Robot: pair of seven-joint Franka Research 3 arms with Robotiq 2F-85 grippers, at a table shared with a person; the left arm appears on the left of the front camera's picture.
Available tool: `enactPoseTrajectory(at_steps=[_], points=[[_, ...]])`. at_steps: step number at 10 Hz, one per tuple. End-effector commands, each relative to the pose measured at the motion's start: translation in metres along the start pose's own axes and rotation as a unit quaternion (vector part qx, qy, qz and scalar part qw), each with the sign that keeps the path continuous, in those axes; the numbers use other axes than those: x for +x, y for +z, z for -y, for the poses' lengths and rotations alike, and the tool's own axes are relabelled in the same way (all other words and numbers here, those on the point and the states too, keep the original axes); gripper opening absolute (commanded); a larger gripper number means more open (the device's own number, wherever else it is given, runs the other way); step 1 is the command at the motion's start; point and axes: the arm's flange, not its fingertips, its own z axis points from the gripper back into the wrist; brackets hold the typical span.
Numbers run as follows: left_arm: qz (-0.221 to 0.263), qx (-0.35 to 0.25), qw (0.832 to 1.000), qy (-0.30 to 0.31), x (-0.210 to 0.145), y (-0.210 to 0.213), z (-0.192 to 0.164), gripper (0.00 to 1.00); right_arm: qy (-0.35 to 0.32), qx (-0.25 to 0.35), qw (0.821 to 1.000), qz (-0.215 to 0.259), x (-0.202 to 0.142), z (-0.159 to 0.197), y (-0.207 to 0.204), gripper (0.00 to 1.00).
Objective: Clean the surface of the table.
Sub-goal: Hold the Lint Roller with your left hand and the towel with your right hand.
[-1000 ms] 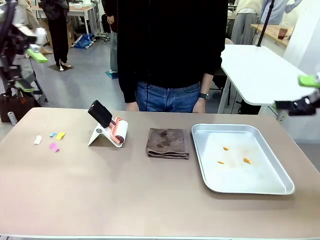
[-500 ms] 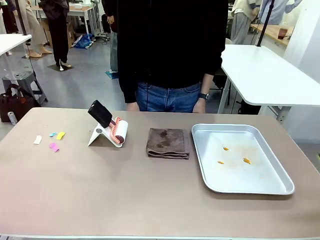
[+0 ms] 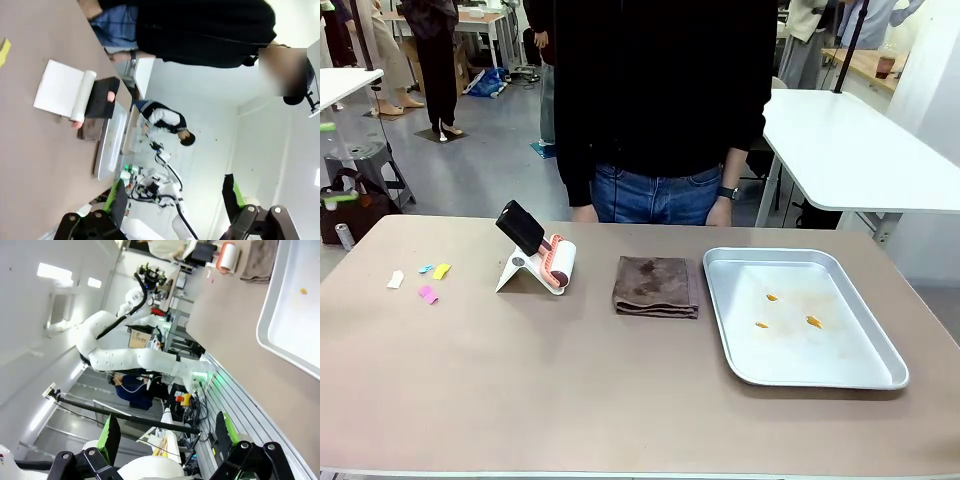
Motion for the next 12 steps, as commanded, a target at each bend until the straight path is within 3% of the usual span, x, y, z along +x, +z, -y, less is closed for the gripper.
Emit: enactPoseTrajectory(at_steps=[1, 2, 12], points=[[-0.06, -0.004, 0.998, 0.025, 0.014, -0.003, 0.007, 1.0, 0.026, -0.017, 0.999, 0.021, -0.047, 0.0, -0.064, 1.0], [0.0, 0.0, 1.0, 0.0, 0.0, 0.0, 0.0, 1.0, 0.0, 0.0, 1.0, 0.0, 0.0, 0.0, 0.0, 1.0], [0.0, 0.0, 1.0, 0.0, 0.0, 0.0, 0.0, 1.0, 0.0, 0.0, 1.0, 0.0, 0.0, 0.0, 0.0, 1.0]])
